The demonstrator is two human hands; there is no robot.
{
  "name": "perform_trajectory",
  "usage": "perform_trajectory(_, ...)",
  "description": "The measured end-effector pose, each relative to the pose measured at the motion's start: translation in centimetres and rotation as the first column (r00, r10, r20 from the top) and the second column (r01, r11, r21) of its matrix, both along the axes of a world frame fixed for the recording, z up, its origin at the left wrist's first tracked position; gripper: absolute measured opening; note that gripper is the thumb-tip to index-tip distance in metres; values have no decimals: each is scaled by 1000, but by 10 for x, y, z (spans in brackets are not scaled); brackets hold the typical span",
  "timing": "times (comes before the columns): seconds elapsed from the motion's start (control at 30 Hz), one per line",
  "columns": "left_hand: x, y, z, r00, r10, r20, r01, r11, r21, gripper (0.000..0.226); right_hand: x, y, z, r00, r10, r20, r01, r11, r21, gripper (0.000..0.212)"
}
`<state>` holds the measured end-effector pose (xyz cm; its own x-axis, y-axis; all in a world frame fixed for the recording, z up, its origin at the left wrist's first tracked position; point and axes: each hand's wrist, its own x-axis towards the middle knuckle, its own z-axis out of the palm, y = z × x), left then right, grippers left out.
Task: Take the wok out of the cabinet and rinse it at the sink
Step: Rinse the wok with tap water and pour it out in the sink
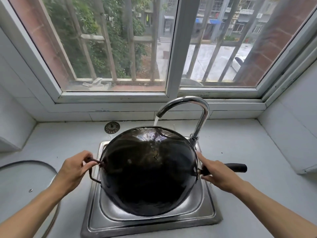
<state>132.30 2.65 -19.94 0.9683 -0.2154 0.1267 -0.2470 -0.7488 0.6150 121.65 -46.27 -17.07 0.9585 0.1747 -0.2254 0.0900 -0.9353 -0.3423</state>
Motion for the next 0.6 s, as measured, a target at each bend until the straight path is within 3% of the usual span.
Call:
perform_trajectory(0.13,-11,17,9,998,-61,34,59,997,57,30,4,4,1,1000,10,-1,-10,1000,17,93)
perform_trajectory(0.2,-19,22,13,979,-151,135,138,985,104,18,5,3,2,999,41,3,-41,999,2,92)
perform_trajectory(0.33,-30,28,19,890,-357,284,279,918,282,48,2,1,5,991,133,19,-131,987,-93,92)
perform_trajectory(0.6,-41,31,18,813,-429,393,210,846,490,44,5,8,5,992,117,48,-114,992,-53,72)
